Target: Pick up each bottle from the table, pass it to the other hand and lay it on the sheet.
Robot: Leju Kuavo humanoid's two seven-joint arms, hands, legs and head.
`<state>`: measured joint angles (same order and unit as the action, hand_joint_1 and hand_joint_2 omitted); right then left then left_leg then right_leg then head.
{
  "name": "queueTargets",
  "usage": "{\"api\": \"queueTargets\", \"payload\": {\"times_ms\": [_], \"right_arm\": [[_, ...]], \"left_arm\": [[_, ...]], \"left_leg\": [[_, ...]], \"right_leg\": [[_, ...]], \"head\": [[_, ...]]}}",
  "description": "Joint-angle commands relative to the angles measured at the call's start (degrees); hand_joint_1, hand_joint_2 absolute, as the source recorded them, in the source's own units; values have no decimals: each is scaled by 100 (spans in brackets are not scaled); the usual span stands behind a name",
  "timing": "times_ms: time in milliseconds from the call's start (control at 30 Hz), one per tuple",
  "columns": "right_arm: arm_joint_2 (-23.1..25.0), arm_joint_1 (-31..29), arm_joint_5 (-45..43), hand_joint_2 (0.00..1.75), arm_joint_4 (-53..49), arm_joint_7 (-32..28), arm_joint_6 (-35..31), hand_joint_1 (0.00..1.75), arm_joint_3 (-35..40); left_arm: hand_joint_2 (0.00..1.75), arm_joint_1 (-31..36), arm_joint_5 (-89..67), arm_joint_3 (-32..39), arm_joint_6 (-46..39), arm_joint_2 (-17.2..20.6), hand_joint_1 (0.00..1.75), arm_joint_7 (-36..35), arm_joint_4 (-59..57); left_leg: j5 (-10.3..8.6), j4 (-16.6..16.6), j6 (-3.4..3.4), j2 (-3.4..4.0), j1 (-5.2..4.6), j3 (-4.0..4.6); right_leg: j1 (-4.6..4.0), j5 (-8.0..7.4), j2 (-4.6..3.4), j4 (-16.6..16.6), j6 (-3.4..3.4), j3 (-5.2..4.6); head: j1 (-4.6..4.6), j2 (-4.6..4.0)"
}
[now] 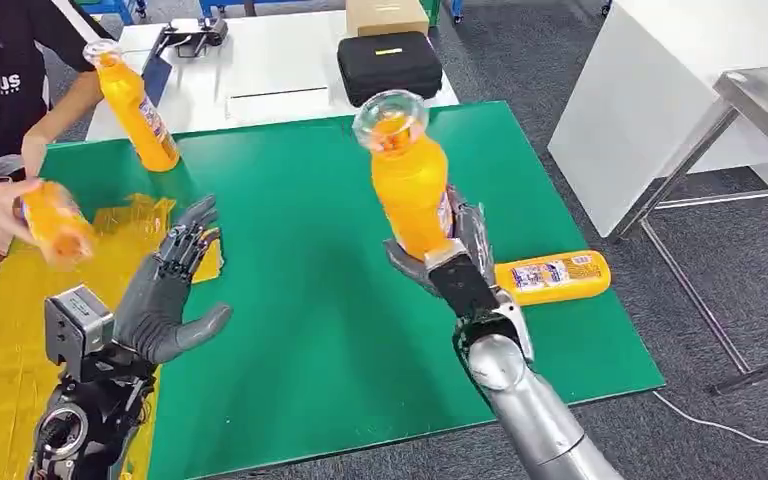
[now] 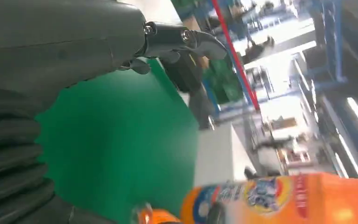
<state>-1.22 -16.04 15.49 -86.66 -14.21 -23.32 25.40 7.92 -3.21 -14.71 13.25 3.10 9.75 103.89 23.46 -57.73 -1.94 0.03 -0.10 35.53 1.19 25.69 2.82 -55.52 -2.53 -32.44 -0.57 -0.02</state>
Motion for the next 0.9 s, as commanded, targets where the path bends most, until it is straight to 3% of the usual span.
{"api": "queueTargets", "payload": {"times_ms": [33,133,267,400,600,900], "right_arm": [[129,-66,-449,175,177,-132,302,175,-159],[131,-71,-618,175,188,-136,471,175,-154],[44,-144,-1456,175,593,-582,1724,175,42],[61,-272,-1411,175,976,-571,2365,175,384],[152,-448,-1182,175,1200,-522,2566,175,803],[307,-790,-870,175,1400,-488,2373,175,1134]], "left_arm": [[175,680,-145,-669,-25,299,0,-127,-372],[175,670,-139,-705,-24,344,0,-129,-352],[175,956,5,-1047,96,339,0,-96,-605],[175,1049,142,-1229,130,285,0,-80,-761],[175,1034,254,-1320,146,239,0,-68,-730],[175,1000,371,-1406,196,173,0,-110,-612]], "left_leg": [[3,3,11,-8,7,-18],[12,3,15,5,9,-35],[5,4,11,-5,6,-23],[7,7,14,-1,9,-34],[8,4,15,11,7,-29],[11,1,13,15,7,-26]], "right_leg": [[-5,5,-9,6,13,24],[-6,10,-29,9,17,40],[-4,7,-10,7,12,31],[-6,7,-21,13,15,44],[-5,5,-33,7,16,34],[-4,7,-35,5,14,31]], "head": [[0,0],[2,0],[2,0],[2,0],[0,0],[0,0]]}}
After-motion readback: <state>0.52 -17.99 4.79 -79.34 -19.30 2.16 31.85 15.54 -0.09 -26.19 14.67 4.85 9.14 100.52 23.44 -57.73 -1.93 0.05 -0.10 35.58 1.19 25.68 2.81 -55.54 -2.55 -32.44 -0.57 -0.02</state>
